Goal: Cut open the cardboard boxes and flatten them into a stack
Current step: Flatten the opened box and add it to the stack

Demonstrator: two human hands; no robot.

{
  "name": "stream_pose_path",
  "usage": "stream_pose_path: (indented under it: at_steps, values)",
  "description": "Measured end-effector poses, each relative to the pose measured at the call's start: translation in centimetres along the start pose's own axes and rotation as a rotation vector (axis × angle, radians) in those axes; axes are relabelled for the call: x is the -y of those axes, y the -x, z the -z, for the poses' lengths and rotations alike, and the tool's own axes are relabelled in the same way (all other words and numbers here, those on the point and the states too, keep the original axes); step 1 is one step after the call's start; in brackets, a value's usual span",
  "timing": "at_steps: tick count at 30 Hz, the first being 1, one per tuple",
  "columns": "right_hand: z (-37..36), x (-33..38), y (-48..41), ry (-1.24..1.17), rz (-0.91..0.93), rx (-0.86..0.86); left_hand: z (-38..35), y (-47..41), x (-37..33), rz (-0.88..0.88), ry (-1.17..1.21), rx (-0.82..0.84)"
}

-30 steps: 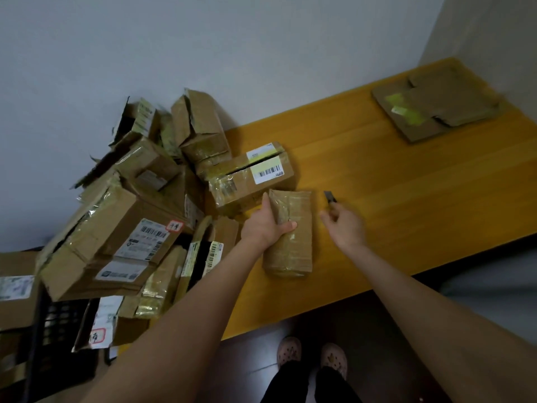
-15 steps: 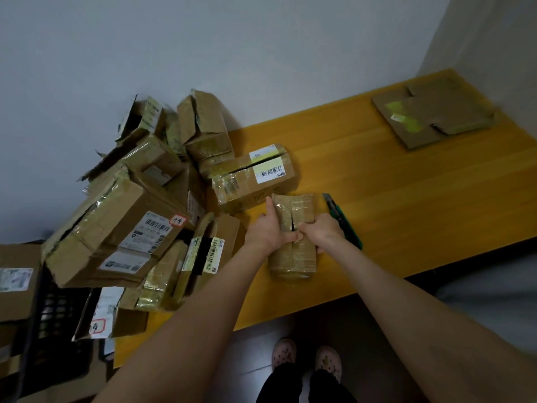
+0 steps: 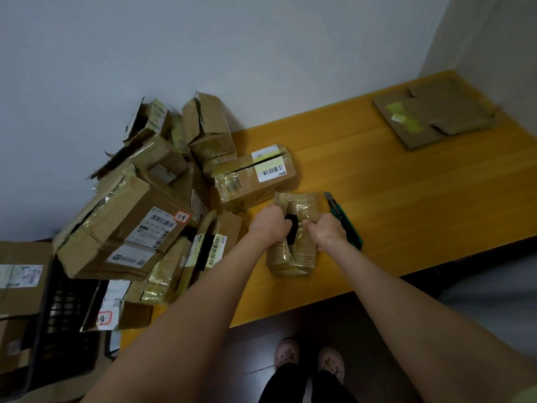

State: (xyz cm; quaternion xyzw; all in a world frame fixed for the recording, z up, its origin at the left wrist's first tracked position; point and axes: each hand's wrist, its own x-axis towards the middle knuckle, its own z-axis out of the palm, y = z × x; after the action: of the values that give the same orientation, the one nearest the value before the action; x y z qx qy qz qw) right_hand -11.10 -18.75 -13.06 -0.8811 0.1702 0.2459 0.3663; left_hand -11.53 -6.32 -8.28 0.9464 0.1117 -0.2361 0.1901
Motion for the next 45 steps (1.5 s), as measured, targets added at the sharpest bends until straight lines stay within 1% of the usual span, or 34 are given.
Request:
stream_pose_path:
  at_steps: [2, 5, 7, 11, 16, 17, 19, 21, 24, 26, 33, 40, 41, 43, 45]
  values:
    - [0.1, -0.4, 0.0, -0.042, -0.01, 0.001, 0.3, 0.2, 0.6, -0.004, 0.106, -0.017]
    - [0.7, -1.2, -0.1, -0.143, -0.036, 0.031, 0.9, 0.2, 2.0, 0.024, 0.441, -0.018]
    - [0.9, -1.6, 0.1, -0.147, -0.029, 0.042, 1.1, 0.4, 2.2, 0.0, 0.505, -0.007]
    - [1.1, -1.5, 0.7, -0.066, -0.029, -0.025, 0.6, 0.9, 0.8, -0.036, 0.462, -0.051]
    - [3.0, -0.7, 1.8, 0.2, -0.101, -0.098, 0.8, 1.6, -0.1, -0.105, 0.399, -0.091]
    - [3.4, -0.6, 1.9, 0.207, -0.09, -0.097, 1.1, 1.7, -0.2, -0.114, 0.404, -0.097]
    - [4.1, -0.3, 1.9, 0.112, -0.036, -0.057, 1.8, 1.8, -0.2, -0.125, 0.396, -0.116]
    - [4.3, -0.3, 1.8, -0.062, 0.022, 0.001, 2.4, 1.8, -0.1, -0.134, 0.359, -0.138]
    - [4.7, -0.8, 2.2, -0.398, 0.004, 0.098, 3.0, 1.6, 0.3, -0.145, 0.333, -0.155]
    - [5.0, -1.2, 2.4, -0.498, -0.009, 0.134, 3.3, 1.7, 0.6, -0.155, 0.333, -0.136]
    - [6.1, -2.9, 2.2, -0.554, 0.016, 0.123, 4.0, 1.7, 0.2, -0.201, 0.34, -0.055]
    - [7.3, -3.5, 2.1, -0.662, 0.005, 0.178, 4.3, 2.1, 0.7, -0.176, 0.554, 0.034]
    - [7.3, -3.5, 2.1, -0.643, -0.003, 0.175, 4.2, 2.1, 0.7, -0.185, 0.555, 0.043]
    - [7.1, -2.9, 2.2, -0.534, -0.022, 0.121, 4.2, 1.9, 0.0, -0.244, 0.424, 0.025]
    - [6.8, -1.8, 1.9, -0.371, -0.04, -0.029, 4.1, 1.7, -1.2, -0.316, 0.215, -0.041]
